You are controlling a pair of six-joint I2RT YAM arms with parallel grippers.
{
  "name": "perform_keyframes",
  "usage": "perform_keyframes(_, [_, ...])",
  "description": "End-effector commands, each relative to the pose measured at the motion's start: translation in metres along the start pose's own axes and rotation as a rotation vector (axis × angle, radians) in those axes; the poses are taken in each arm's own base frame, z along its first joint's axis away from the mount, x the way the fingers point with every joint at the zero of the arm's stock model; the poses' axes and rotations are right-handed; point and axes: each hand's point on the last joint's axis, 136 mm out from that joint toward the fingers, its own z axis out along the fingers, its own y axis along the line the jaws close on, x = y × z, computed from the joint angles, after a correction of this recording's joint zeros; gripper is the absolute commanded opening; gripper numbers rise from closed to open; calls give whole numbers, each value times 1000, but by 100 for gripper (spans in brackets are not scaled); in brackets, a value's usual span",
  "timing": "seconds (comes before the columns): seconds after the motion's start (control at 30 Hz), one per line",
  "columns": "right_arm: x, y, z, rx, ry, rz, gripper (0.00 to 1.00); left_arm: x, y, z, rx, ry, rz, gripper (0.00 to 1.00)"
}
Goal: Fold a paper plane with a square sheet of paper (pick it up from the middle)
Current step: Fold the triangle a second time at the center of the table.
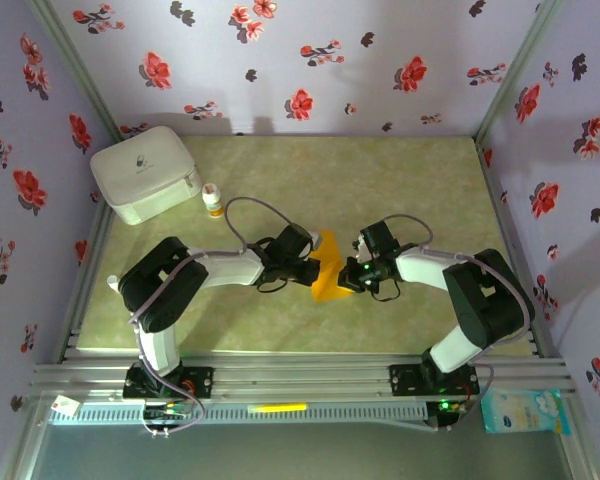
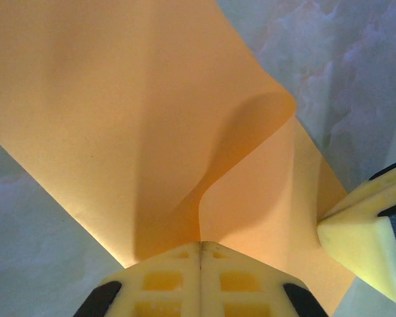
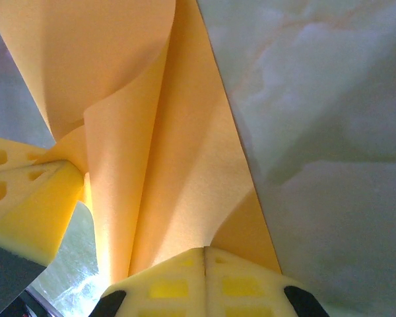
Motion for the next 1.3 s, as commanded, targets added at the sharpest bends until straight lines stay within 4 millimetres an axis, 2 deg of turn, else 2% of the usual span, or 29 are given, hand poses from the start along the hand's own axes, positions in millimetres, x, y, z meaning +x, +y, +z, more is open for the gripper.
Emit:
perform_keyframes(0.0, [24,-27,4,93,67,65,0,0,8,4,-35,7,25,0])
perform_keyframes(0.53, [25,-32,5,110,66,71,0,6,13,5,-51,26,22,0])
perform_keyframes(1.27, [25,-28,6,82,64,65,0,-2,12,-2,-61,21,50,0])
